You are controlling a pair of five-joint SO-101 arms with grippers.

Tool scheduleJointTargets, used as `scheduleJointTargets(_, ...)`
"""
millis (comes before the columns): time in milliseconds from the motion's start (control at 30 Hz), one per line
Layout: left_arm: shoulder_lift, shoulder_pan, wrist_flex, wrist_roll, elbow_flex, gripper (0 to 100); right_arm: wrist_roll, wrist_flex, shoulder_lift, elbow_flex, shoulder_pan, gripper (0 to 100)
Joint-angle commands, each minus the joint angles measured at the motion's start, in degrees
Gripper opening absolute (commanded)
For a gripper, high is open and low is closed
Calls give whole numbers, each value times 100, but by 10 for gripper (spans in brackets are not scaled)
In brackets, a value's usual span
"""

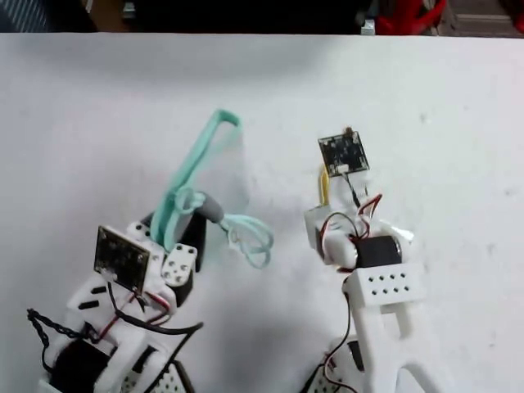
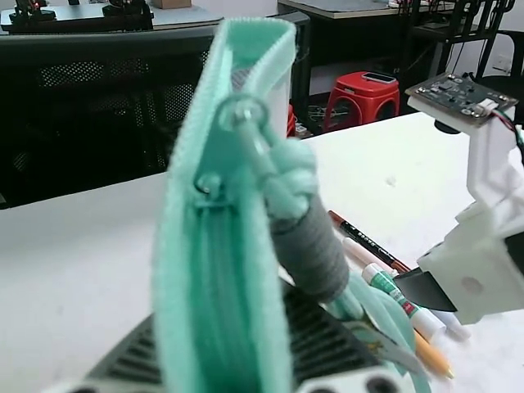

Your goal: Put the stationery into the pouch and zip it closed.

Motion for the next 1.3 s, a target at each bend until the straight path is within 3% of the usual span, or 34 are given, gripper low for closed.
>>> scheduleJointTargets(0, 40, 66, 9, 9, -35, 23, -44, -13, -145, -141, 22, 218)
scheduleJointTargets(700, 40, 66, 9, 0, -35, 23, -35, -22, -136, -141, 31, 217)
scheduleJointTargets(867, 40, 66, 0, 0, -35, 23, 571, 13, -13, -193, 13, 144)
scheduleJointTargets(1100, 40, 40, 9, -185, -18, 23, 668, 1112, 1147, -1442, 66, 188)
scheduleJointTargets(1267, 40, 57, -35, -211, 167, 23, 1451, 1200, 2026, -1969, 66, 19)
